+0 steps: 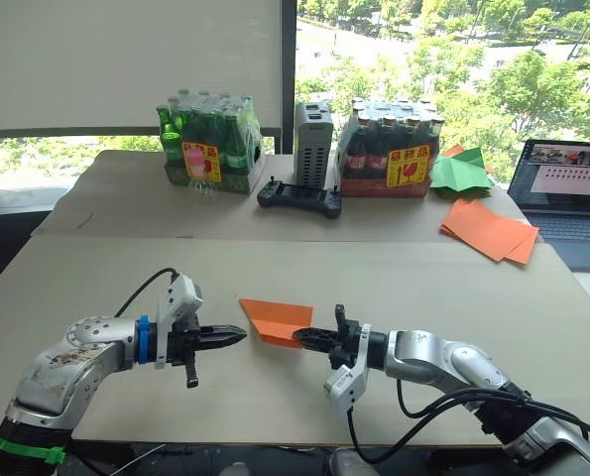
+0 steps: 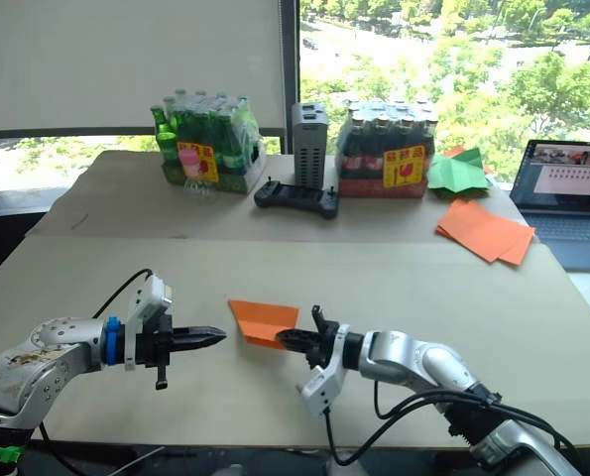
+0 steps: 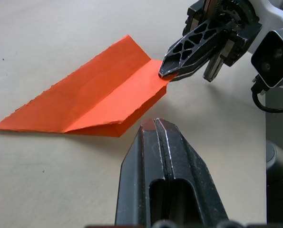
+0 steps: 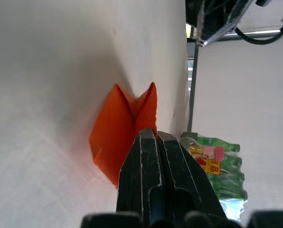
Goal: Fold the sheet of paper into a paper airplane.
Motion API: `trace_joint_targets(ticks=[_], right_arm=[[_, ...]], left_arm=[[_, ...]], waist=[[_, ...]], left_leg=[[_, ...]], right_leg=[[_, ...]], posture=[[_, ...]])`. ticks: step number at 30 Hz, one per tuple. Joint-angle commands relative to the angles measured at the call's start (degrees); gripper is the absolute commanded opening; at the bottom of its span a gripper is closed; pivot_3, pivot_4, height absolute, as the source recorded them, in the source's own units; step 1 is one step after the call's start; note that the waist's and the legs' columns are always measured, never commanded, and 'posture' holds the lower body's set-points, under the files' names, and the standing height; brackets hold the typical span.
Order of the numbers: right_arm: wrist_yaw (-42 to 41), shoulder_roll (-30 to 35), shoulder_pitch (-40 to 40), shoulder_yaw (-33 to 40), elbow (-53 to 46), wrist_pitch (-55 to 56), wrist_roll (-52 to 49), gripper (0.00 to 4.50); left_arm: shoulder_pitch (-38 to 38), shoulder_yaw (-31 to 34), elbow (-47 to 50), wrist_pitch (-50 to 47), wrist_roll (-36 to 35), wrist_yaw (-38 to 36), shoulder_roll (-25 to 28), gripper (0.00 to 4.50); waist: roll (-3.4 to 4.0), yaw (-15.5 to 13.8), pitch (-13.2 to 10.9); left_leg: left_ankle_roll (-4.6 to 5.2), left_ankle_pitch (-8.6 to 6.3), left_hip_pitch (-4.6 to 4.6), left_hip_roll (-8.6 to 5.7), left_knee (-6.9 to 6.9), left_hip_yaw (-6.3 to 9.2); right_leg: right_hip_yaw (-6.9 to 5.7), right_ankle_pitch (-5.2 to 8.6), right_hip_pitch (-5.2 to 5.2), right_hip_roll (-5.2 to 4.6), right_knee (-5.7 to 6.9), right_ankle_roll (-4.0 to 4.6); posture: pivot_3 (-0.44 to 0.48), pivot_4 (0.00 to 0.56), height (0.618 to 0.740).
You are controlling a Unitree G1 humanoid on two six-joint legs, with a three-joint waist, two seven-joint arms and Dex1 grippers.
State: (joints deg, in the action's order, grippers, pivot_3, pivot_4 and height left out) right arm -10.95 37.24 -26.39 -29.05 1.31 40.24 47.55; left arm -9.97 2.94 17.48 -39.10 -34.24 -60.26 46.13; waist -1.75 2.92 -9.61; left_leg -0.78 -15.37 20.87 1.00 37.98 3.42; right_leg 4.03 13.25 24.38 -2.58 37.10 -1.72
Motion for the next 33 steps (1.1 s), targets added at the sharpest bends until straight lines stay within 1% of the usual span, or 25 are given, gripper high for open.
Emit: trace_joint_targets(ticks=[1, 2, 3, 5, 7, 10, 13, 16, 19, 25, 28, 30, 31, 33], right_arm=[[-3.1, -2.1, -0.7, 3.9, -1.9, -3.3, -8.0, 0.03], [-6.0, -3.6, -0.9, 5.4, -1.7, -6.7, -13.5, 0.03], [-9.8, -6.1, -2.1, 7.8, -2.2, -13.0, -21.9, 0.03], [-14.3, -9.0, -4.5, 11.0, -2.9, -19.6, -30.6, 0.03], [-13.3, -6.9, -6.6, 10.1, -3.0, -14.7, -23.5, 0.03], [-9.0, -3.1, -6.5, 6.5, -4.1, -5.2, -11.4, 0.03], [-7.0, -2.0, -4.2, 3.7, -4.0, -0.4, -6.0, 0.03], [-6.7, -1.3, -1.0, 0.8, -3.2, 2.4, -2.1, 0.03], [-7.3, -0.5, 1.5, -0.8, -2.2, 4.0, -0.6, 0.03], [-11.8, 0.5, 3.5, -1.8, 0.0, 3.1, -3.6, 0.03], [-13.8, 0.1, 4.0, -1.4, 0.3, 2.1, -6.2, 0.92], [-17.1, 0.0, 4.7, -0.6, -0.5, 0.1, -10.6, 1.54], [-19.3, 0.4, 5.4, 0.1, -2.1, -1.7, -13.6, 1.97], [-23.8, 1.4, 6.3, 1.0, -5.7, -4.9, -18.9, 2.60]], left_arm=[[0.0, 1.2, 1.7, 0.7, -0.9, -0.2, 0.2, 0.00], [-0.1, 1.2, 1.5, 0.8, -0.8, -0.2, 0.2, 0.00], [-0.4, 1.1, 1.5, 0.7, -0.7, -0.1, 0.2, 0.00], [-0.7, 0.9, 1.7, 0.4, -0.9, 0.3, -0.1, 0.00], [-0.6, 0.8, 1.6, 0.6, -0.8, 0.2, -0.3, 0.00], [-0.6, 0.7, 1.3, 0.9, -0.5, 0.1, -0.4, 0.00], [-0.5, 0.7, 1.3, 0.9, -0.6, -0.1, -0.5, 0.00], [0.1, 0.8, 1.3, 1.1, -0.5, -0.3, -0.3, 0.00], [0.6, 0.9, 1.6, 1.0, -0.7, -0.7, 0.0, 0.00], [0.3, 0.7, 1.1, 1.0, -0.4, -1.0, 0.0, 0.00], [-0.1, 0.5, 0.9, 0.9, -0.3, -1.1, 0.0, 0.00], [-1.0, 0.4, 1.2, 0.3, -0.7, -0.7, -0.3, 0.00], [-1.8, 0.2, 1.4, -0.2, -0.8, -0.4, -0.4, 0.00], [-3.2, -0.1, 1.4, -0.8, -1.0, -0.1, -0.6, 0.00]], waist=[[0.00, 0.0, 0.0], [0.00, 0.0, 0.0], [0.00, 0.0, 0.0], [-0.02, 0.2, 0.0], [-0.01, 0.1, 0.0], [-0.02, -0.5, 0.0], [-0.02, -0.4, 0.0], [-0.02, -0.4, 0.0], [-0.02, -0.3, 0.0], [-0.04, -0.3, 0.0], [-0.05, -0.5, 0.0], [-0.05, -0.5, 0.0], [-0.05, -0.5, 0.0], [-0.05, -0.6, 0.0]], left_leg=[[0.00, 0.00, 0.00, 0.00, 0.00, 0.00], [0.00, 0.00, 0.00, 0.00, 0.00, 0.00], [0.00, 0.00, -0.02, 0.00, 0.00, 0.00], [0.00, 0.00, -0.04, 0.02, 0.00, 0.00], [0.00, 0.01, -0.05, 0.01, 0.02, 0.02], [0.03, -0.01, -0.05, 0.01, 0.02, 0.05], [0.05, -0.02, 0.02, 0.01, 0.02, 0.03], [0.04, -0.02, 0.04, -0.01, 0.02, 0.00], [0.04, -0.02, -0.02, -0.02, 0.03, -0.03], [0.04, -0.02, -0.25, 0.00, 0.02, -0.03], [0.04, -0.02, -0.24, -0.01, 0.02, -0.03], [0.04, -0.02, -0.21, -0.02, 0.03, -0.03], [0.04, -0.02, -0.21, -0.01, 0.02, -0.03], [0.04, -0.02, -0.21, -0.02, 0.03, -0.01]], right_leg=[[0.00, 0.00, 0.00, 0.00, 0.00, 0.00], [0.00, -0.01, -0.01, 0.00, 0.00, 0.01], [0.00, -0.01, -0.03, 0.00, 0.00, 0.01], [0.00, -0.03, -0.06, 0.00, 0.00, 0.04], [0.01, -0.05, -0.07, -0.01, 0.03, 0.04], [-0.07, -0.03, -0.07, 0.00, 0.00, 0.02], [-0.07, -0.02, 0.02, 0.00, -0.01, 0.02], [-0.03, -0.03, 0.03, -0.03, 0.00, 0.02], [0.00, -0.04, -0.02, -0.03, 0.01, 0.03], [0.01, -0.04, -0.23, 0.00, 0.03, 0.04], [0.00, -0.03, -0.25, -0.01, 0.01, 0.03], [0.01, -0.03, -0.23, -0.02, 0.00, 0.02], [0.01, -0.03, -0.22, -0.02, 0.00, 0.02], [0.00, -0.04, -0.24, -0.03, 0.01, 0.03]], posture=[[0.000, 0.150, 0.733], [0.000, 0.150, 0.733], [0.000, 0.150, 0.733], [0.000, 0.150, 0.733], [0.000, 0.150, 0.733], [0.000, 0.150, 0.733], [0.000, 0.150, 0.733], [0.000, 0.150, 0.733], [0.000, 0.150, 0.733], [0.000, 0.150, 0.733], [0.000, 0.150, 0.733], [0.000, 0.150, 0.733], [0.000, 0.150, 0.733], [0.000, 0.150, 0.733]])
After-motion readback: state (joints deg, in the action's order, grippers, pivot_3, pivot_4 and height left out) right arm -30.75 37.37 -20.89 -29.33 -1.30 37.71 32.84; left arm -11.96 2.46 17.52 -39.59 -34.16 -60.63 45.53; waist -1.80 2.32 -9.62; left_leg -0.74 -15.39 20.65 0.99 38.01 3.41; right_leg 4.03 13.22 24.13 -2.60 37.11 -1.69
